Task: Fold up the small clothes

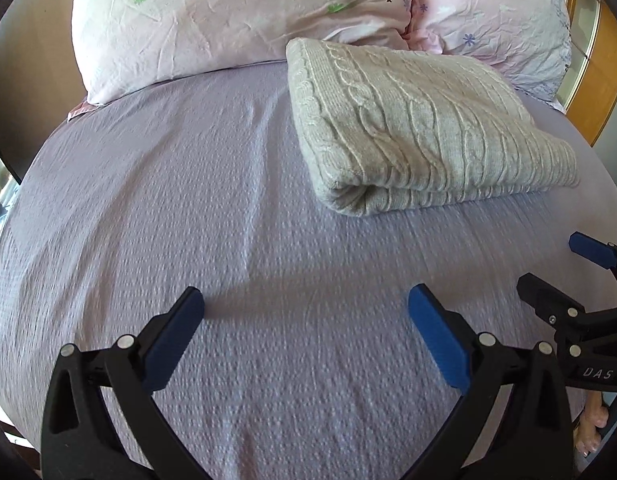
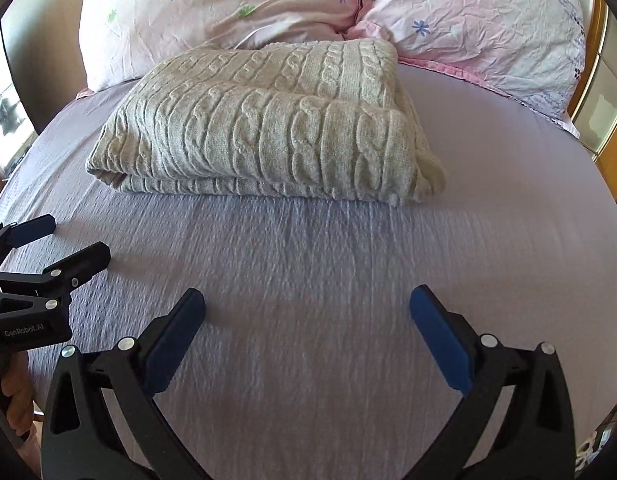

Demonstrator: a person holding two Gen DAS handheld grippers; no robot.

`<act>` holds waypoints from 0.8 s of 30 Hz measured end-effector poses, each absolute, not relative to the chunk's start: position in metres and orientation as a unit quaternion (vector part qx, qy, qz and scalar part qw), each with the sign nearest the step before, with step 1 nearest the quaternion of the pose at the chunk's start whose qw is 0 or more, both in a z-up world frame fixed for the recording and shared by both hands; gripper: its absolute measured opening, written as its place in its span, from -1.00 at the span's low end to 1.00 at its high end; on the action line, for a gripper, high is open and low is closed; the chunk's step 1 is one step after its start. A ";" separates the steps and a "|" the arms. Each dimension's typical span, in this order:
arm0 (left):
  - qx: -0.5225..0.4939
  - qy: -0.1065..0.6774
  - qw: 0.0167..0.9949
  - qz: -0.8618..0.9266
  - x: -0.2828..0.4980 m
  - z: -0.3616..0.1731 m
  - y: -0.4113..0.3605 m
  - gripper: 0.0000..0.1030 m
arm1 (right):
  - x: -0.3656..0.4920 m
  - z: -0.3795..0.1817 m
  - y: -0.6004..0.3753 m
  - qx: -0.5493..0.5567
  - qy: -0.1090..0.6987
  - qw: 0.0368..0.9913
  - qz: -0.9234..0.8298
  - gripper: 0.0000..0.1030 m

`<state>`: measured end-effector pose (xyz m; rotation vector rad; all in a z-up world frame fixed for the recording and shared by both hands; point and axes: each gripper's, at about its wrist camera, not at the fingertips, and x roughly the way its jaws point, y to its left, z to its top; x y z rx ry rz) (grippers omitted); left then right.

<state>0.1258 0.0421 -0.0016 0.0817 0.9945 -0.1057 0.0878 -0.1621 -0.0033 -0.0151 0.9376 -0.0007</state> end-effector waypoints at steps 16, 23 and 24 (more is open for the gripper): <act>0.039 0.477 0.877 -0.050 0.126 -0.001 0.042 0.97 | 0.087 -0.003 -0.163 -0.008 0.450 0.893 0.002 0.97; 0.039 0.476 0.877 -0.050 0.125 -0.001 0.042 0.97 | 0.087 -0.003 -0.163 -0.008 0.450 0.893 0.002 0.97; 0.039 0.476 0.877 -0.050 0.126 -0.001 0.042 0.97 | 0.087 -0.003 -0.164 -0.008 0.450 0.893 0.002 0.97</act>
